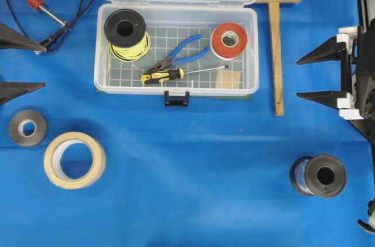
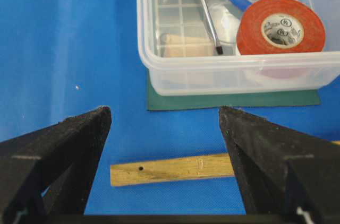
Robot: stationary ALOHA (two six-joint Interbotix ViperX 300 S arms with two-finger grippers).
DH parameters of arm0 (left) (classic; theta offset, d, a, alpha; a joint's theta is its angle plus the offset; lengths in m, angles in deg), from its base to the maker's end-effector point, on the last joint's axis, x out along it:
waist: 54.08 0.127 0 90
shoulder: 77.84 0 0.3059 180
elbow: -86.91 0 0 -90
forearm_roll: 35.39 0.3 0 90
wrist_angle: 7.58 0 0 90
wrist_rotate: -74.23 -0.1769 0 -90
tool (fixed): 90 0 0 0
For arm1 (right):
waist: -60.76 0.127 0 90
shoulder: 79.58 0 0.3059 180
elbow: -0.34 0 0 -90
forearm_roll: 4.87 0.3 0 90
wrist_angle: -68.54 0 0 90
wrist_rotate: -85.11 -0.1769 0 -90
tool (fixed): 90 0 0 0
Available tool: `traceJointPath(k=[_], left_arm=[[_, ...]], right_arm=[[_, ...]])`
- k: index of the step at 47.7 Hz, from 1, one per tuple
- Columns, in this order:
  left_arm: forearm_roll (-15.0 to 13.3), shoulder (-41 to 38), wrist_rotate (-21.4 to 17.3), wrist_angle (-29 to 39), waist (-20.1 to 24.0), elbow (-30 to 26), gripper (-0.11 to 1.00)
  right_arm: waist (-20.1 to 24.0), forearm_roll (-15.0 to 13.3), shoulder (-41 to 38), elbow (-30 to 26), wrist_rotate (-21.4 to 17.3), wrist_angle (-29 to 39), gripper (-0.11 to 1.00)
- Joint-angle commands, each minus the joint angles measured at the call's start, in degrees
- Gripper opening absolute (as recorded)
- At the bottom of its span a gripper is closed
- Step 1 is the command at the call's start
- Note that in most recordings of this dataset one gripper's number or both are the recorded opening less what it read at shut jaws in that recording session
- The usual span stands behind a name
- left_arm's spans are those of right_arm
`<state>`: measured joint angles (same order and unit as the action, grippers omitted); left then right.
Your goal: Open the tool box with both arms.
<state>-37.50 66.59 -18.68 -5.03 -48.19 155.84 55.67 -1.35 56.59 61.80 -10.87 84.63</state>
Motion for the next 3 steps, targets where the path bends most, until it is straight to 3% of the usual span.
traceJointPath(k=[1, 3], left_arm=[[-0.18, -0.70, 0.09, -0.35, -0.09, -0.62, 0.89], [-0.18, -0.70, 0.09, -0.35, -0.09, -0.62, 0.89]], right_arm=[[0.00, -0.09, -0.09, -0.70, 0.00, -0.53, 0.82], [0.09, -0.18, -0.09, -0.70, 0.00, -0.53, 0.82]])
